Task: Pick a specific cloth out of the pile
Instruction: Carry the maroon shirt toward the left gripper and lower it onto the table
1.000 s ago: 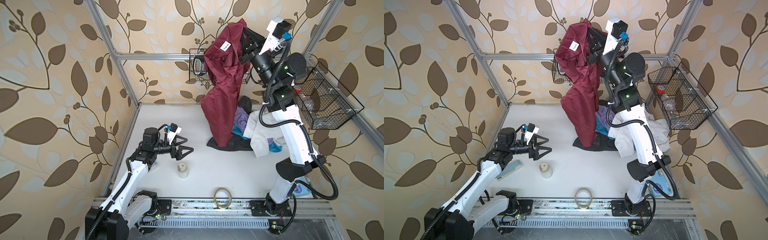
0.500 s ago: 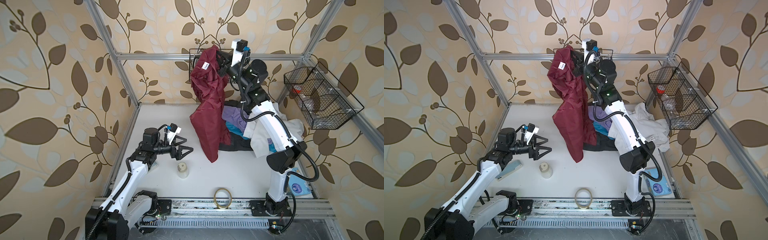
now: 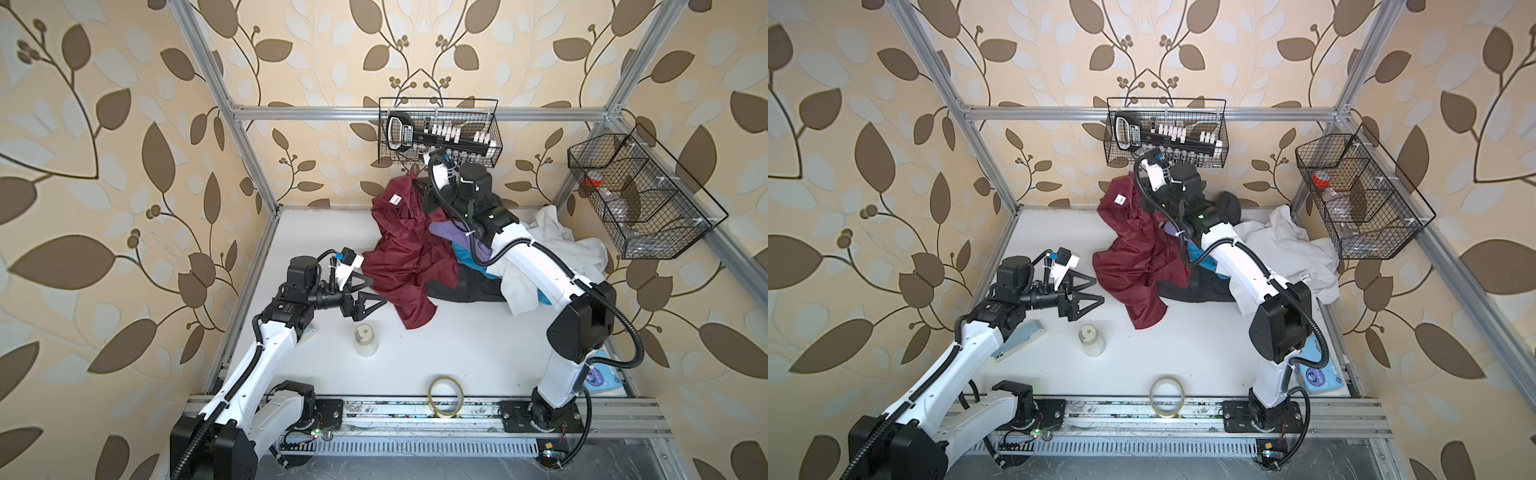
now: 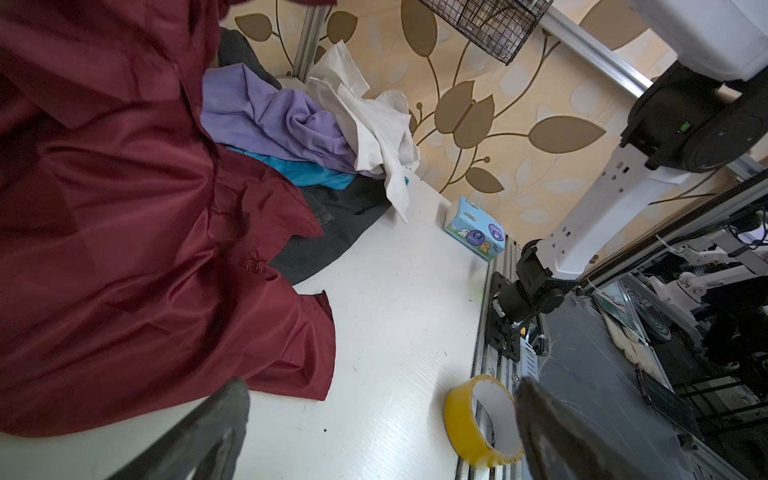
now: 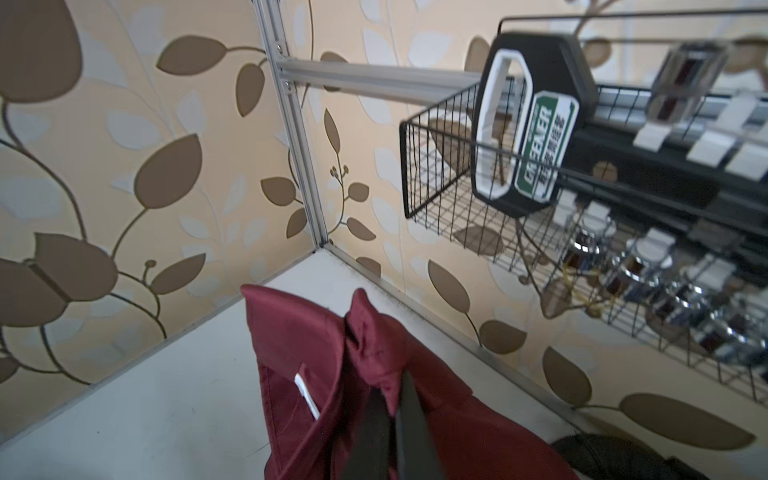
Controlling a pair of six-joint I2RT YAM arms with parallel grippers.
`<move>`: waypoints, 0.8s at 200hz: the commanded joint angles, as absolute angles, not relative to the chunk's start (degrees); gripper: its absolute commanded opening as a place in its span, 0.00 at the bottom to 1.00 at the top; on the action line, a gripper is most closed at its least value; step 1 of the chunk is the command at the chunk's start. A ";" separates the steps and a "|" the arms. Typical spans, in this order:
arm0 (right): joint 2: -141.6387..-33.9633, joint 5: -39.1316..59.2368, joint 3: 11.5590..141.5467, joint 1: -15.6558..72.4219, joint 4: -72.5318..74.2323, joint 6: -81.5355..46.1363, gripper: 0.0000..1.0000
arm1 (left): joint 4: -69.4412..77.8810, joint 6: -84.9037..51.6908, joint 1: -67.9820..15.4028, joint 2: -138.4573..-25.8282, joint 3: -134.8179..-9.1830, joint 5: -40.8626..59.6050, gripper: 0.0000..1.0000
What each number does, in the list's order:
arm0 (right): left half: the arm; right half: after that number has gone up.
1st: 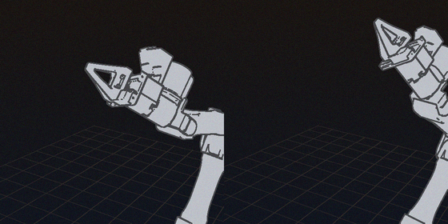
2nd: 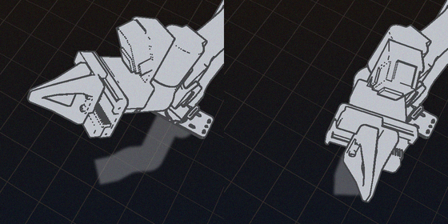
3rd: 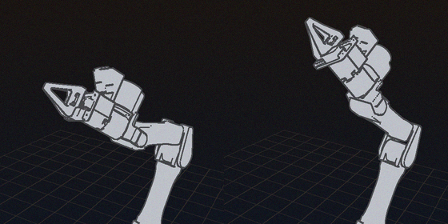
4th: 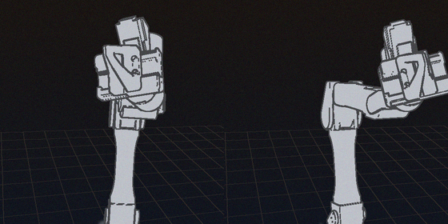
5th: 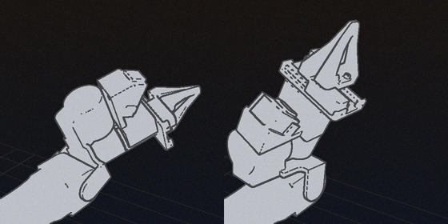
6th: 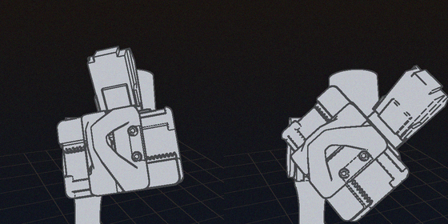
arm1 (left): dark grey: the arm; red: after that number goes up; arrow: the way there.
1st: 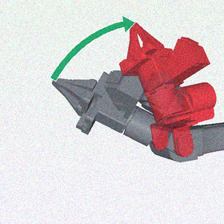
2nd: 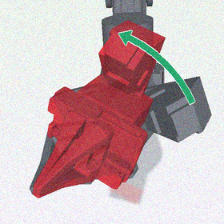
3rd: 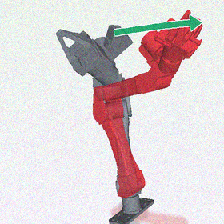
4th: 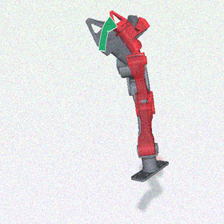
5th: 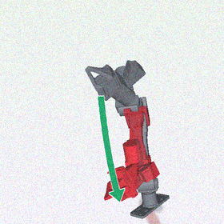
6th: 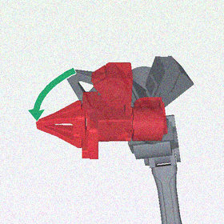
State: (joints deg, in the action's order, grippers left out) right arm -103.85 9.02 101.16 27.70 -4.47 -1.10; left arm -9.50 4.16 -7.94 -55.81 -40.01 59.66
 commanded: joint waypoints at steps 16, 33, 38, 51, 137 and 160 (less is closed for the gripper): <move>-103.24 3.46 95.22 27.73 -12.91 -0.01 0.00 | -9.40 5.10 -8.44 -54.89 -40.63 60.27 0.99; -106.50 4.35 94.87 27.74 -15.96 -0.33 0.00 | -9.45 5.03 -8.44 -54.95 -40.61 60.28 0.99; -107.71 4.85 95.18 27.77 -16.94 -0.50 0.00 | -9.41 5.01 -8.44 -54.94 -40.61 60.26 0.99; -111.03 6.16 95.95 27.85 -18.96 -0.94 0.02 | -9.40 5.04 -8.44 -54.84 -40.61 60.20 0.99; -125.93 8.87 102.64 30.93 -25.40 -1.01 1.00 | -9.67 5.45 -8.44 -55.38 -40.61 59.77 0.99; -128.35 9.97 103.32 32.45 -25.70 -0.88 0.95 | -9.67 5.46 -8.44 -55.44 -40.69 59.68 0.99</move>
State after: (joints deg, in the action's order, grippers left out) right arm -125.84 7.03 100.82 30.83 -24.14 -1.04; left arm -9.52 4.32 -7.94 -55.81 -40.01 59.53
